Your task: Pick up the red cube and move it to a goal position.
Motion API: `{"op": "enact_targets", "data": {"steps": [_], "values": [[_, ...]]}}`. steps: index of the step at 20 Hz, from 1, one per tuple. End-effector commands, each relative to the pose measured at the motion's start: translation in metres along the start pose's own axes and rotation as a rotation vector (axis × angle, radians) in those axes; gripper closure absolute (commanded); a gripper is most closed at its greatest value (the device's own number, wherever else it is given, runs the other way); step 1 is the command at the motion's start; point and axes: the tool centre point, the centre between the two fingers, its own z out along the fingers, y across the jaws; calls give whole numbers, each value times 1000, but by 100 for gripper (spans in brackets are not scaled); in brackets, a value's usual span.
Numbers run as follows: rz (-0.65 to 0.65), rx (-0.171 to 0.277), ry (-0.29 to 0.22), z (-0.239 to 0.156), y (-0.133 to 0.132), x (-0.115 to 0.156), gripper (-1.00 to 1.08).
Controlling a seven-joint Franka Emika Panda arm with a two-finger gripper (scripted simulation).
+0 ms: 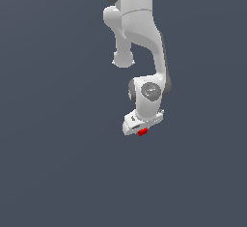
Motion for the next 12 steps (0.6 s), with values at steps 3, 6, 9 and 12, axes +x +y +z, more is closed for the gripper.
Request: {"op": "enact_targets", "data": {"steps": [3, 6, 9, 12], "values": [[-2, -1, 1, 0, 0, 1, 108], [-2, -1, 1, 0, 0, 1, 108], [-2, -1, 1, 0, 0, 1, 108], [-2, -1, 1, -1, 1, 0, 108]]}}
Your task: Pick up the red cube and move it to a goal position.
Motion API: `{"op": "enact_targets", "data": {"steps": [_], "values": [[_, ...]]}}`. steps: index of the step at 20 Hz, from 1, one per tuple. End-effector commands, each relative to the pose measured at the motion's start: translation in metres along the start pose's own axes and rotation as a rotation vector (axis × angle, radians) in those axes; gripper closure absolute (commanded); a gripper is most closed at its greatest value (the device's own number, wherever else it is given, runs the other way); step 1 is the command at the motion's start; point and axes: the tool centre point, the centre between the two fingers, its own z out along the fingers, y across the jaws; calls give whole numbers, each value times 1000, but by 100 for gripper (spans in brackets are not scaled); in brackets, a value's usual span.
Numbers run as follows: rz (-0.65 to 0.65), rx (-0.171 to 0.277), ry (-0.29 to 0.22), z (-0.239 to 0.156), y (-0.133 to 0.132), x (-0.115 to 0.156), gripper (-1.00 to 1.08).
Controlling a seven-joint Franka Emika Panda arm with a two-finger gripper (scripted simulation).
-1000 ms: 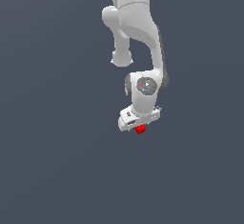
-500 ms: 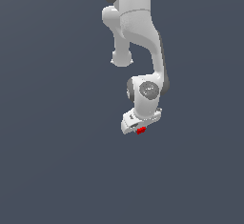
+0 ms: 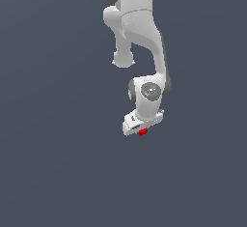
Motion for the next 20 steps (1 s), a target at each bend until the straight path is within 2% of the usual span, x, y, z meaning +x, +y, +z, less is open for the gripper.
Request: {"op": "enact_targets", "data": {"steps": [1, 7, 20], "values": [[0, 0, 0, -2, 1, -1, 108], [0, 0, 0, -17, 12, -12, 108], [0, -1, 0, -74, 52, -51, 108]]}}
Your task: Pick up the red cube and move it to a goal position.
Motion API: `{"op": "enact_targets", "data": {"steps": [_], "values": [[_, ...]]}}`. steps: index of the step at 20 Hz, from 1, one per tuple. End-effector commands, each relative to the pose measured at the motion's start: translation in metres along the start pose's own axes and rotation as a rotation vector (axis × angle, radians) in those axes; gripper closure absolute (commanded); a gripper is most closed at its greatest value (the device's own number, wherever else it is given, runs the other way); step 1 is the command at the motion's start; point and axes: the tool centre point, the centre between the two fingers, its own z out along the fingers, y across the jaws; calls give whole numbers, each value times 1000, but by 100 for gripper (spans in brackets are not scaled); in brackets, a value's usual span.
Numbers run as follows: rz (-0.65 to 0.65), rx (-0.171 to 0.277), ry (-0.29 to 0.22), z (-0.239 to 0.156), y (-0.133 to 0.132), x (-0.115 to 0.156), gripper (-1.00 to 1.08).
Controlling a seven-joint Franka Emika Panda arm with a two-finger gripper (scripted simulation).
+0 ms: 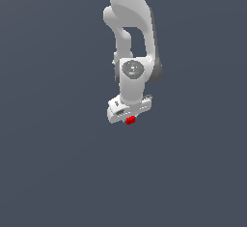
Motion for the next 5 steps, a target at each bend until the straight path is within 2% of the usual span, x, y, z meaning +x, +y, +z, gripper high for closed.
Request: {"op": "enact_targets", "data": {"steps": [1, 5], "values": [[-1, 0, 0, -7, 4, -4, 108], [-1, 0, 0, -11, 7, -7, 108]]}}
